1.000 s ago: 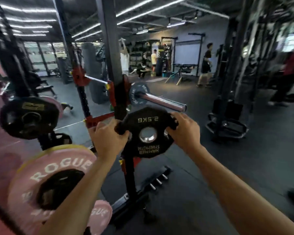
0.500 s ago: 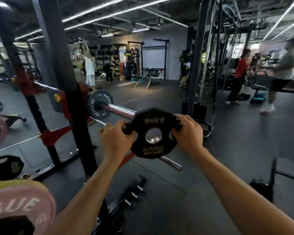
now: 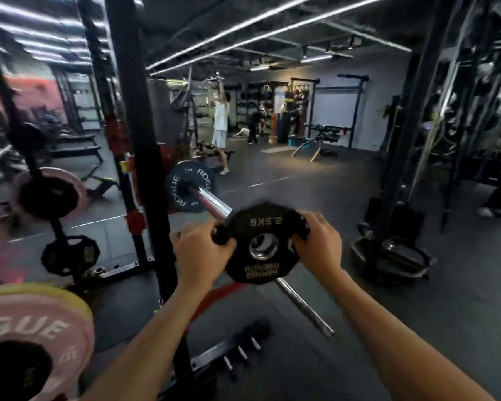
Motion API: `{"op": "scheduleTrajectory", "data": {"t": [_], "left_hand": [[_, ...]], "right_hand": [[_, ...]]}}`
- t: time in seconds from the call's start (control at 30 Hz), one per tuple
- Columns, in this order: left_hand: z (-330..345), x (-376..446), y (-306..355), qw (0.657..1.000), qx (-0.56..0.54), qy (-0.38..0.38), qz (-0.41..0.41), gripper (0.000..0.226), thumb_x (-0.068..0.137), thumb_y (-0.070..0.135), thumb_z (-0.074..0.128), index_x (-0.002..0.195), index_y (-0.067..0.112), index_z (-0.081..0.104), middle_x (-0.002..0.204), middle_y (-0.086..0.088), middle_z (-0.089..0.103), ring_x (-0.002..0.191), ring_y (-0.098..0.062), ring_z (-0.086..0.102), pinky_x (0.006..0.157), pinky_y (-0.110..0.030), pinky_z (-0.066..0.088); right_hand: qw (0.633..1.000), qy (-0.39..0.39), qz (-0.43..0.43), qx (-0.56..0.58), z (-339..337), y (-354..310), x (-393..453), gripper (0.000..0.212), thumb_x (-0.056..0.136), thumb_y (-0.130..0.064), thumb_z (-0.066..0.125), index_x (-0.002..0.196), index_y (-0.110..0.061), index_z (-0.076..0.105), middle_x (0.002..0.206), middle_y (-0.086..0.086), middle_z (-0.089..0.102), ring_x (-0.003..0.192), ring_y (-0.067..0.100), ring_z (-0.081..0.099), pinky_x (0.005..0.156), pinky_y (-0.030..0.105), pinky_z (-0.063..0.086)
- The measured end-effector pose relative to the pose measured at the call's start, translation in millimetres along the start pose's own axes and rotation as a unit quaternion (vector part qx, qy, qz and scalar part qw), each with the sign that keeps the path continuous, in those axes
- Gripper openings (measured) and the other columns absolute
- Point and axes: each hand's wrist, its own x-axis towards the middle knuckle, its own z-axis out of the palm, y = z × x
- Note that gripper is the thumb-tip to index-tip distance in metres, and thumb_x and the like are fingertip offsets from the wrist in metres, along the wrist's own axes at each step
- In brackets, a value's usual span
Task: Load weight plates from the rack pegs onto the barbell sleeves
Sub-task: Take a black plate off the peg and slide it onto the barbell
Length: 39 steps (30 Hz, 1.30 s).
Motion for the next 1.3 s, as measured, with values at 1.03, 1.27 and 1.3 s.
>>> {"op": "scheduleTrajectory", "data": {"t": [1.03, 1.27, 1.3], "left_hand": [[38.8, 15.4, -9.6, 0.973, 0.165, 0.035, -0.157, 0.030, 0.076, 0.041, 0.070, 0.099, 0.024, 0.063, 0.080, 0.006, 0.066, 0.086, -0.023, 0.061, 0.082, -0.040, 0.035], [38.8, 3.5, -20.5, 0.988, 0.121, 0.041, -0.090, 0.058, 0.079, 0.064, 0.054, 0.117, 0.021, 0.057, 0.105, 0.004, 0.063, 0.103, -0.021, 0.056, 0.092, -0.042, 0.034], [39.1, 4.7, -20.1, 0.987, 0.130, 0.046, -0.082, 0.063, 0.077, 0.069, 0.057, 0.117, 0.021, 0.057, 0.107, 0.003, 0.063, 0.104, -0.022, 0.056, 0.091, -0.042, 0.036]], "right_hand": [[0.981, -0.116, -0.126, 0.089, 86.7, 14.6, 75.9, 0.041, 0.085, -0.012, 0.060, 0.126, -0.014, 0.054, 0.115, 0.011, 0.061, 0.087, 0.038, 0.060, 0.075, 0.044, 0.049], [0.963, -0.148, -0.176, 0.143, 89.6, 46.9, 77.7, 0.057, 0.086, -0.040, 0.061, 0.137, -0.016, 0.047, 0.118, 0.010, 0.062, 0.111, 0.031, 0.054, 0.092, 0.044, 0.045], [0.963, -0.151, -0.172, 0.146, 90.7, 48.4, 78.6, 0.061, 0.086, -0.046, 0.062, 0.137, -0.016, 0.046, 0.121, 0.010, 0.061, 0.114, 0.031, 0.053, 0.094, 0.045, 0.045]]}}
